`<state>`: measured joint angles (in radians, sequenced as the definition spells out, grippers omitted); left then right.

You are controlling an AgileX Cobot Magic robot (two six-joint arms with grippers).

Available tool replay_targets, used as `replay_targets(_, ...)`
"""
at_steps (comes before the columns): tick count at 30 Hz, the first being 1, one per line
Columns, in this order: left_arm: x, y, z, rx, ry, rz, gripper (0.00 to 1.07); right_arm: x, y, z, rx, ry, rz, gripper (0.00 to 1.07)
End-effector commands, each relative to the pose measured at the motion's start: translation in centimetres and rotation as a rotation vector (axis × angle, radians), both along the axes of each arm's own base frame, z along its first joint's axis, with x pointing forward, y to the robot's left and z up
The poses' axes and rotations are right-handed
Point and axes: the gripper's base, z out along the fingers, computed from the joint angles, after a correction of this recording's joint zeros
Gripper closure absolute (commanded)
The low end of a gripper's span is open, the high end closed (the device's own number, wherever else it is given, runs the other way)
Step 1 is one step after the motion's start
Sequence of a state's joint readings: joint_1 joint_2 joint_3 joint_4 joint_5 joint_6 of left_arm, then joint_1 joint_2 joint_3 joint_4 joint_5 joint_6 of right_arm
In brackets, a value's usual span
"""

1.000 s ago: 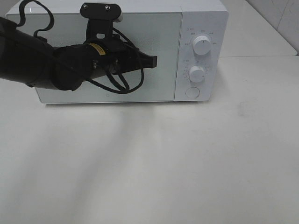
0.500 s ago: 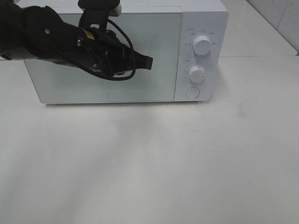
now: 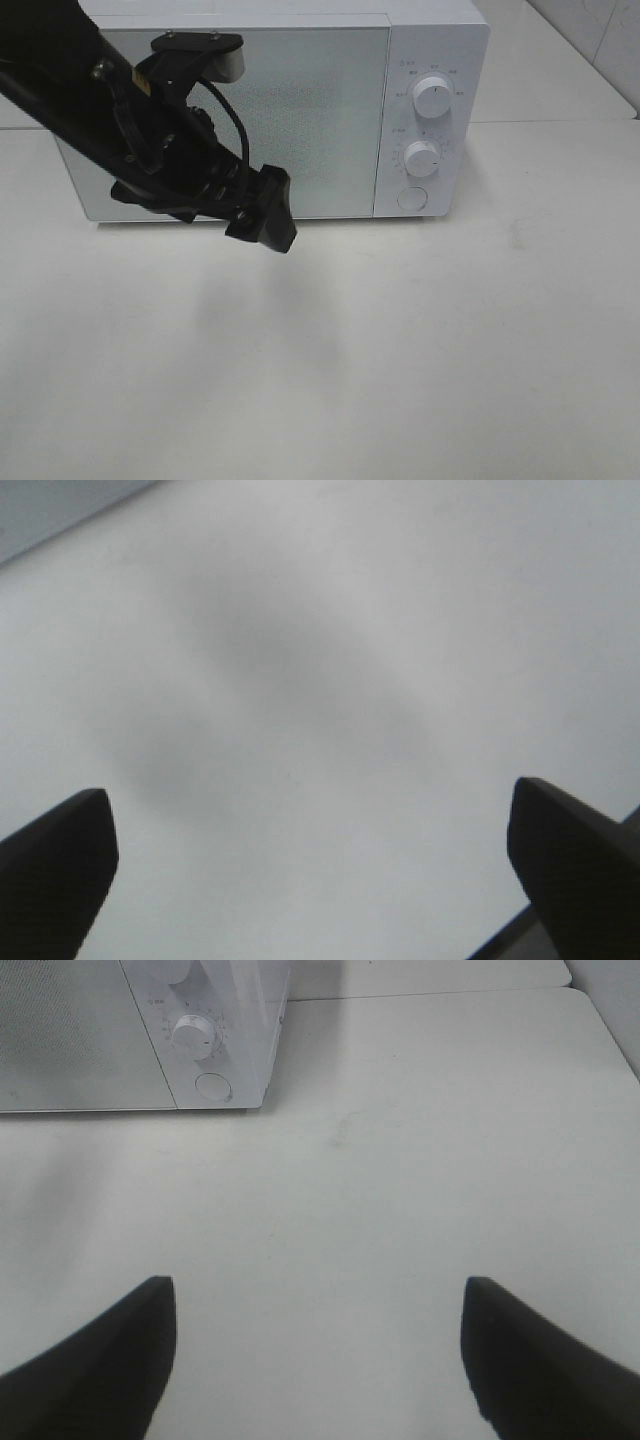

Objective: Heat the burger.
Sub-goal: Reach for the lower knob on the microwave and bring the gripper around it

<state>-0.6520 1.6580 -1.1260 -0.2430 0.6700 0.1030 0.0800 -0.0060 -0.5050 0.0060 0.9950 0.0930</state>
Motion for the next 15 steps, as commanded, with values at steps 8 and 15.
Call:
replay_targets(8, -2.2, 2.9, 1.6, 0.209, 0.13, 0.017, 0.06, -0.3, 0.0, -0.2, -0.008, -0.018, -0.002, 0.32)
replay_targets(15, -2.9, 4.3, 3.4, 0.263, 0.094, 0.073, 0.06, -0.3, 0.0, -0.2, -0.008, -0.018, -0.002, 0.32)
